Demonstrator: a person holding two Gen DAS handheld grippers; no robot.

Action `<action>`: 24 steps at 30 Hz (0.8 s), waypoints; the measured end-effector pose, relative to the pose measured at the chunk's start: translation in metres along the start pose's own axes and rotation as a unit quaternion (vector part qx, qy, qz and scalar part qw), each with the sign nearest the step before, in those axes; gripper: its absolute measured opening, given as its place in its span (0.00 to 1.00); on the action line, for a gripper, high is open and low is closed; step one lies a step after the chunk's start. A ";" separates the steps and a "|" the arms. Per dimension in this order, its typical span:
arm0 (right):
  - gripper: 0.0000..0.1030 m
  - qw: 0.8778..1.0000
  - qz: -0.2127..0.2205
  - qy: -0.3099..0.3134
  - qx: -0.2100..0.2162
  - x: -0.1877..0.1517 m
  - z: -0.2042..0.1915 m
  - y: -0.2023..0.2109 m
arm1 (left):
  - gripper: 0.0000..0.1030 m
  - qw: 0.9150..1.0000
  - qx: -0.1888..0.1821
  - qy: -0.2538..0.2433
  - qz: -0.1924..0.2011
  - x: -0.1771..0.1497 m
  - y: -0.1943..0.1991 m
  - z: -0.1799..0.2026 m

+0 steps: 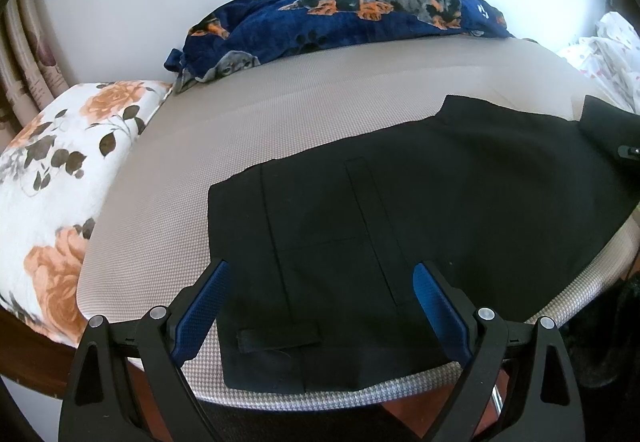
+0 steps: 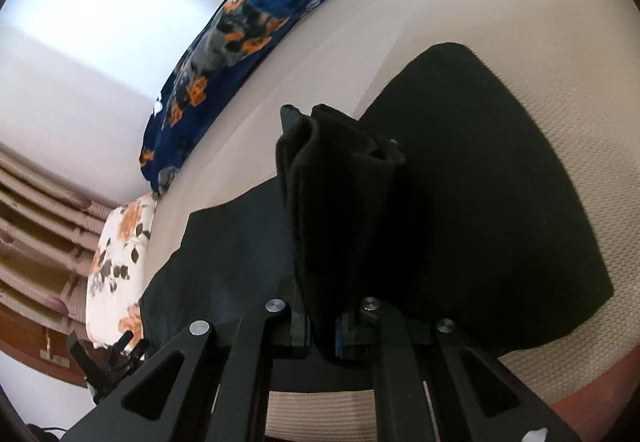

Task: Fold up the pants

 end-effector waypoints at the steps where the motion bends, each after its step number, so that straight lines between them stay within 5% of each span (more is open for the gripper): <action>1: 0.09 1.000 -0.002 0.001 0.001 -0.001 -0.002 -0.001 | 0.90 1.000 0.000 0.000 -0.001 0.000 0.000 0.001; 24: 0.11 0.997 -0.042 0.068 -0.005 -0.023 -0.042 -0.030 | 0.90 1.000 -0.004 -0.003 -0.005 -0.001 -0.002 0.005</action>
Point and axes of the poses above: each gripper's, at about its wrist camera, not at the fingertips, and y roughly against the way its jaws point, z to its right, x to its top, the point moved 3 cm from there along -y, roughly the way its jaws point, and after that the axes turned 2 degrees about -y, right-handed, at the moved point
